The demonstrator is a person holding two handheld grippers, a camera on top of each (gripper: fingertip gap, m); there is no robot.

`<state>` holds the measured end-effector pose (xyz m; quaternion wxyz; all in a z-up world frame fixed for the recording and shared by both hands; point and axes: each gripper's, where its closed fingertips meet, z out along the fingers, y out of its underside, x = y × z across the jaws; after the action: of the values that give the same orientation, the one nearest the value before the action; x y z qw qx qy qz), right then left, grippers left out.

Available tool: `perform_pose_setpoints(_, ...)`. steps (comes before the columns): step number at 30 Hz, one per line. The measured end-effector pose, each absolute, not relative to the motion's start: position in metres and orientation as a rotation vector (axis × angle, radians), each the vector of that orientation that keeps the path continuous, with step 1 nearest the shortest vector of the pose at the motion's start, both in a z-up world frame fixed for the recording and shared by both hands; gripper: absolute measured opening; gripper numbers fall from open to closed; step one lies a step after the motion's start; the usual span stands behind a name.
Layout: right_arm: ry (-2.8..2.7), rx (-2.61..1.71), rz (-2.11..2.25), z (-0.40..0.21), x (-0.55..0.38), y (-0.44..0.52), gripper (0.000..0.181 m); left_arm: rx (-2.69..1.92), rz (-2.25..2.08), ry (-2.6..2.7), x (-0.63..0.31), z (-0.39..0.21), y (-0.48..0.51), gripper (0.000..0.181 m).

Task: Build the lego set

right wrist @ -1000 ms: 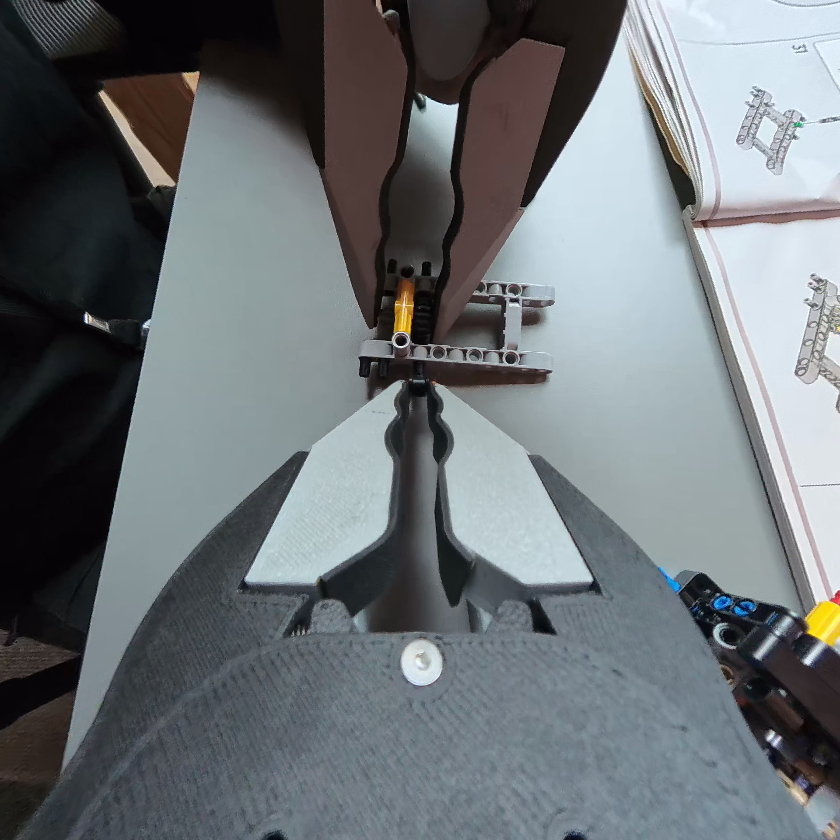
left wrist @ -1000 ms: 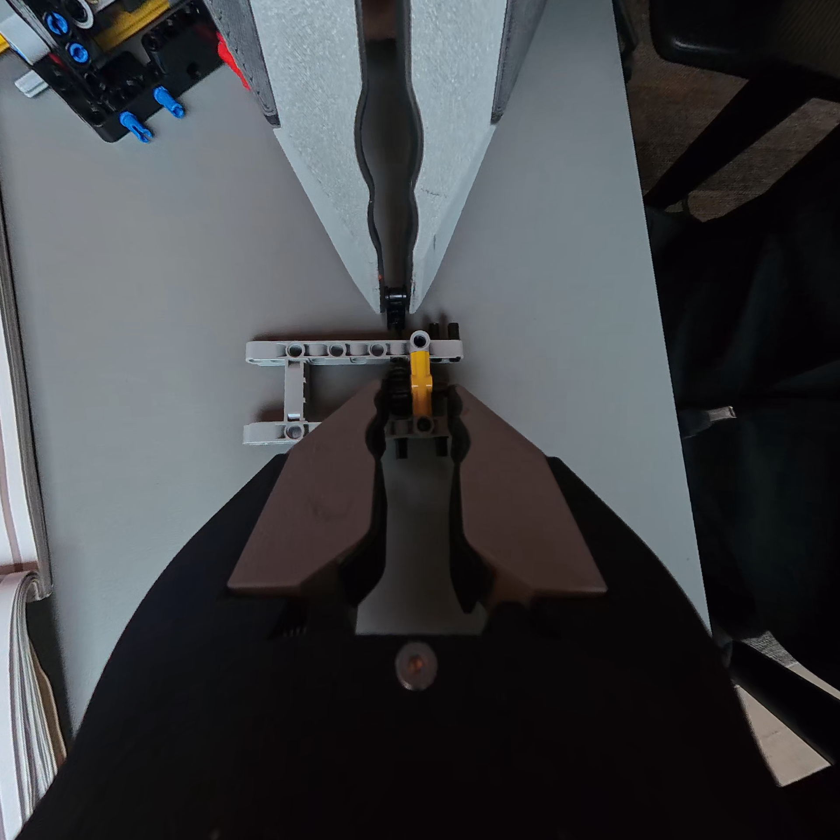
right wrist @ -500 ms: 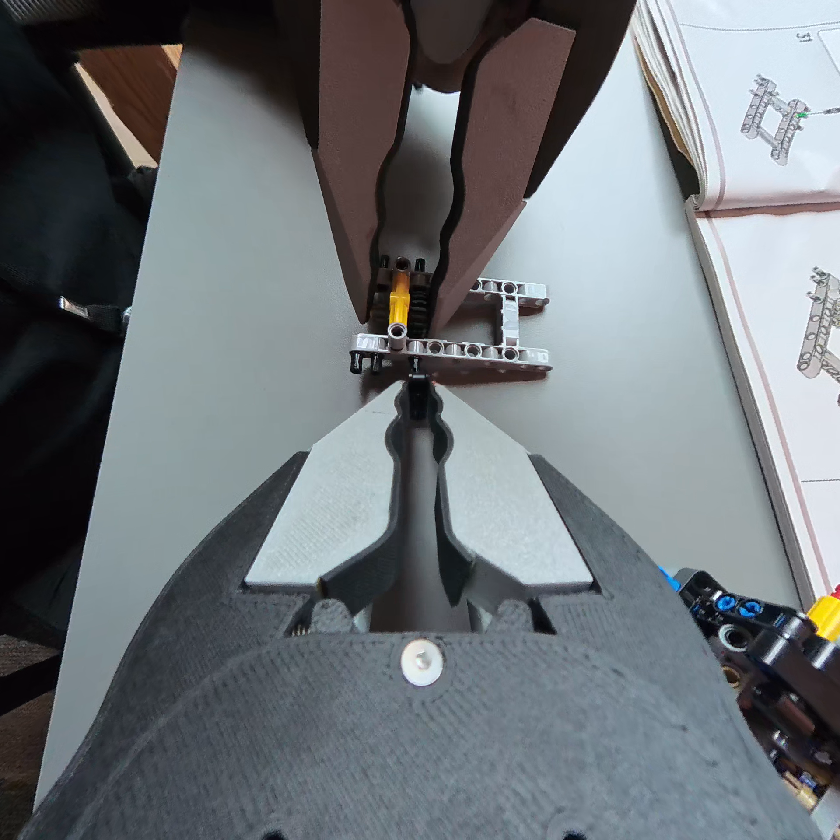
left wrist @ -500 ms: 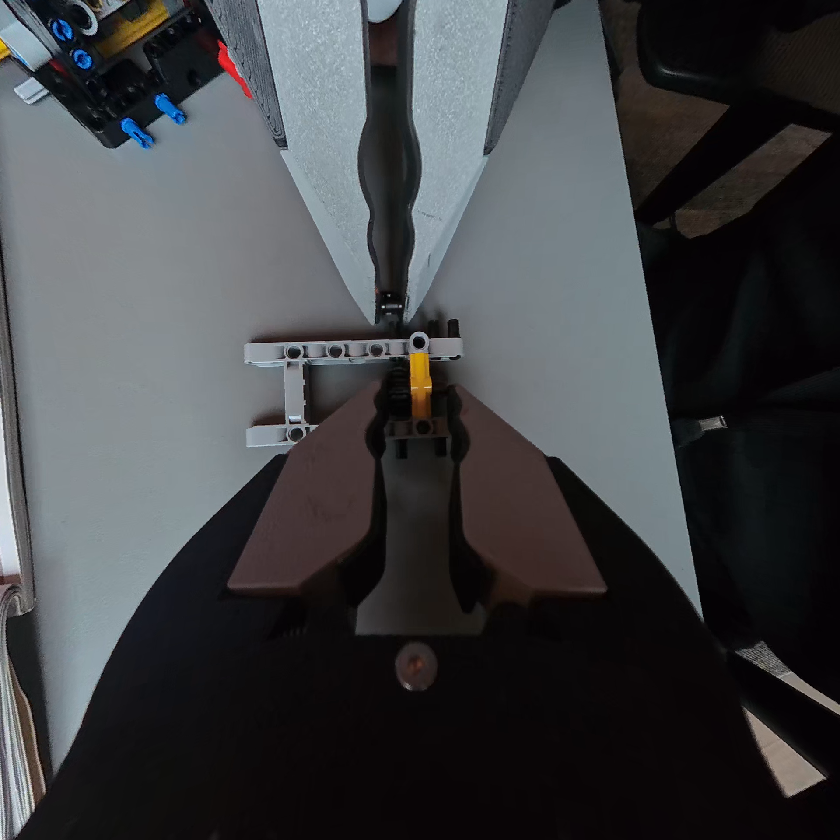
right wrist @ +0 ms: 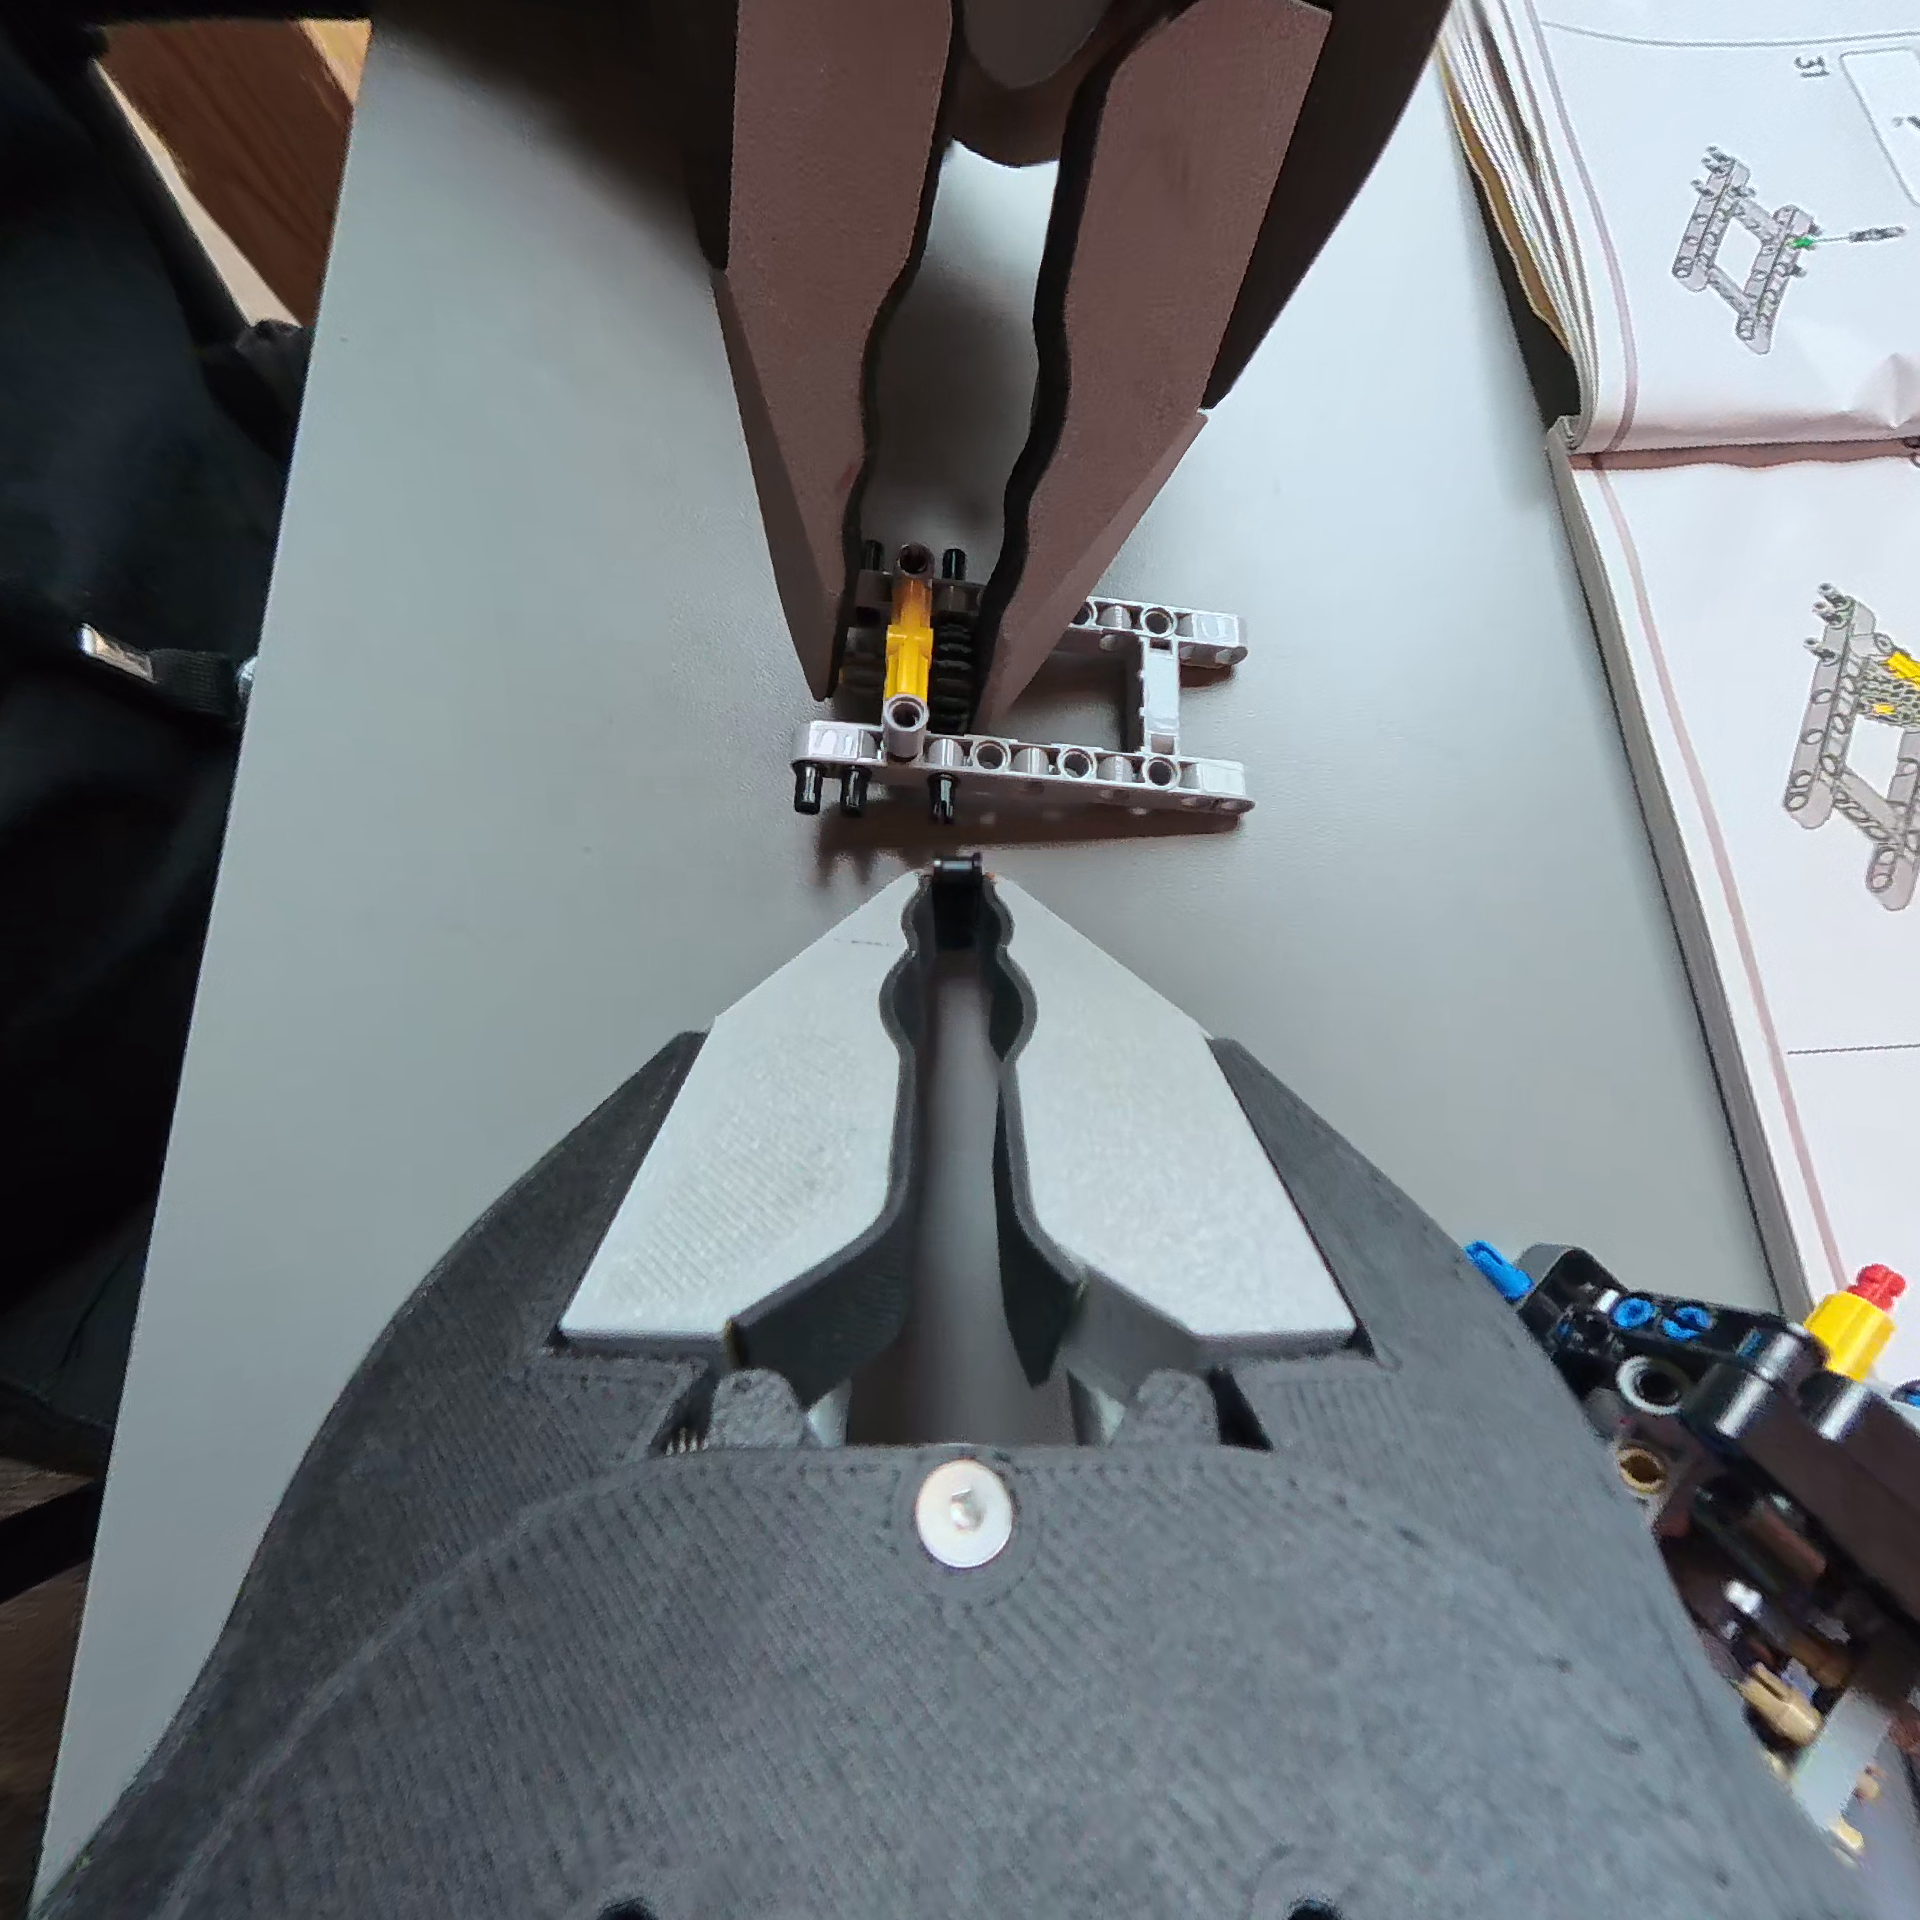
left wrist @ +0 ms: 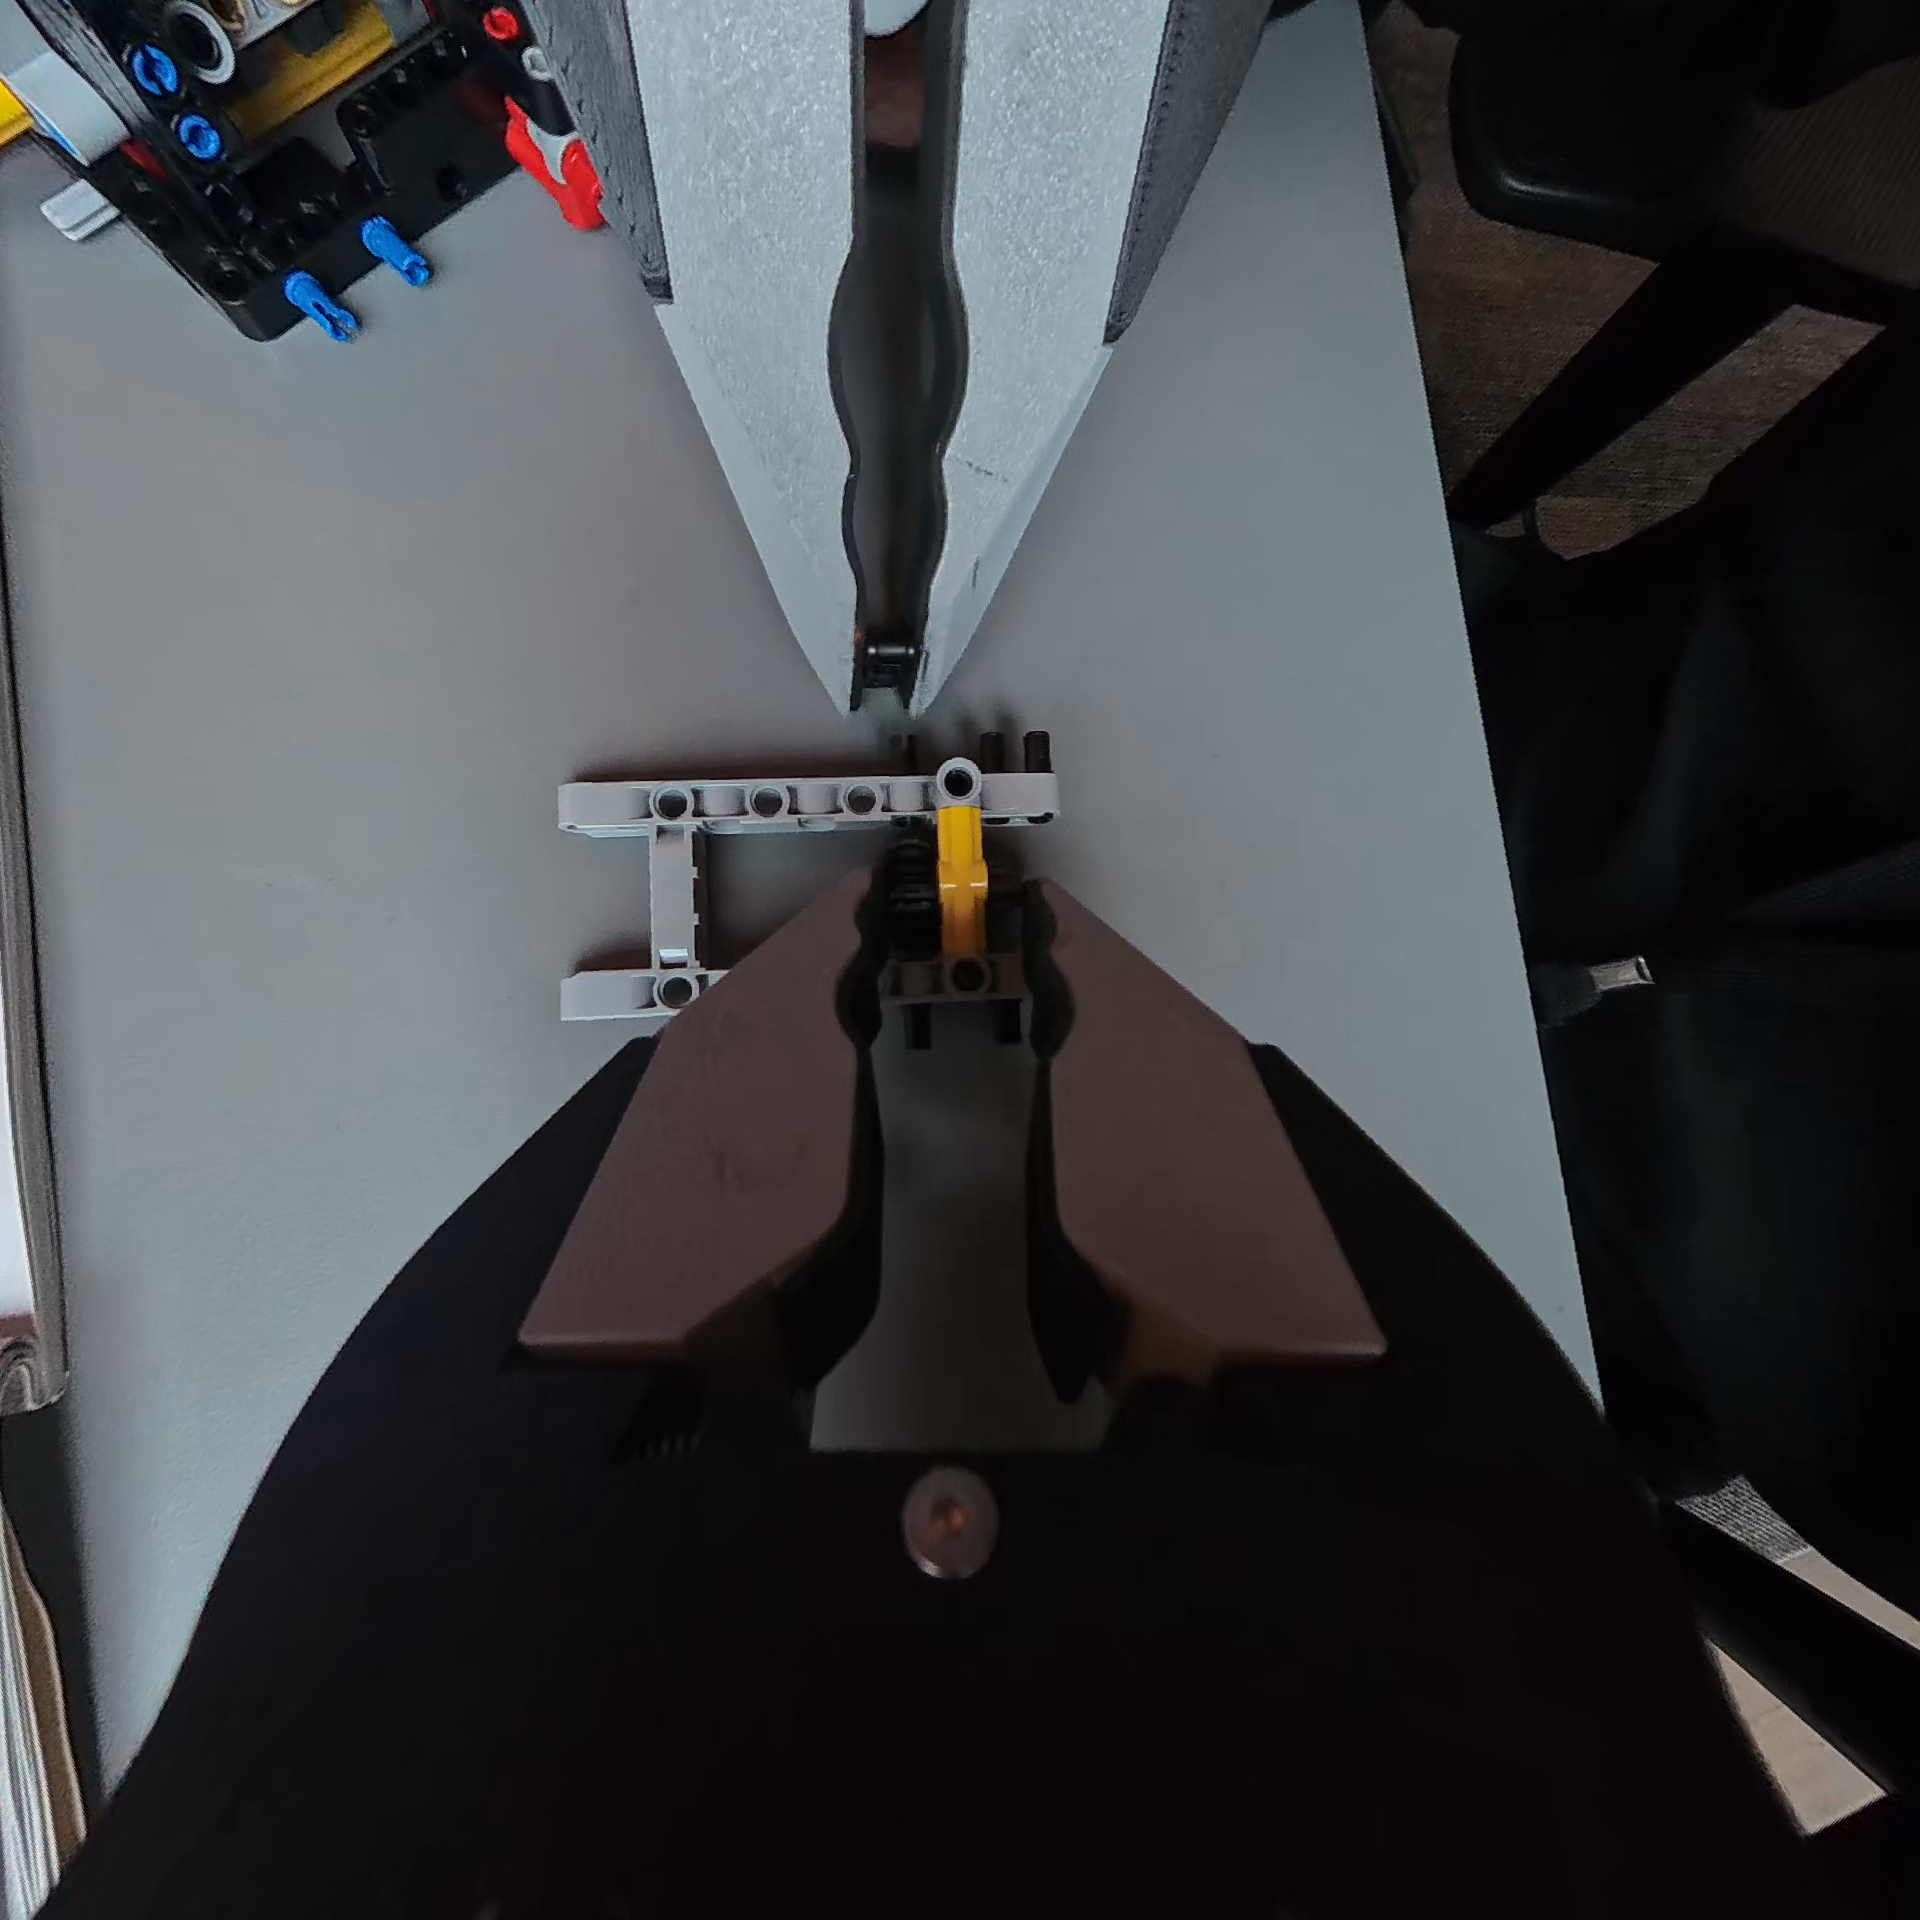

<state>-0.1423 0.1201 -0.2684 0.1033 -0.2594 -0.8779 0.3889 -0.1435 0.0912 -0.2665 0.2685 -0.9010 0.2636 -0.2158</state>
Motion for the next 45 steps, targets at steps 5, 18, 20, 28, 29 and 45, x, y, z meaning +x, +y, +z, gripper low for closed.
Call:
perform_pose_setpoints(5, -2.519, -0.753, 1.375, -0.246, -0.141, 0.113, 0.005, -2.430, -0.570, 0.706, -0.143, -0.266, 0.092, 0.023)
perform_pose_setpoints(18, -2.371, -0.919, 1.811, -0.212, -0.144, 0.109, 0.004, -2.242, -0.217, 0.731, -0.153, -0.235, 0.107, 0.040)
perform_pose_setpoints(20, -2.375, -0.976, 1.908, -0.209, -0.142, 0.105, 0.004, -2.147, -0.133, 0.755, -0.152, -0.222, 0.112, 0.039)
perform_pose_setpoints(28, -2.372, -1.159, 2.221, -0.197, -0.137, 0.094, 0.004, -1.858, 0.244, 0.939, -0.132, -0.201, 0.120, 0.029)
perform_pose_setpoints(29, -2.376, -1.167, 2.226, -0.197, -0.137, 0.094, 0.004, -1.852, 0.270, 0.952, -0.132, -0.203, 0.121, 0.027)
perform_pose_setpoints(45, -2.368, -1.155, 2.246, -0.198, -0.136, 0.099, 0.004, -1.788, 0.358, 1.006, -0.133, -0.204, 0.120, 0.022)
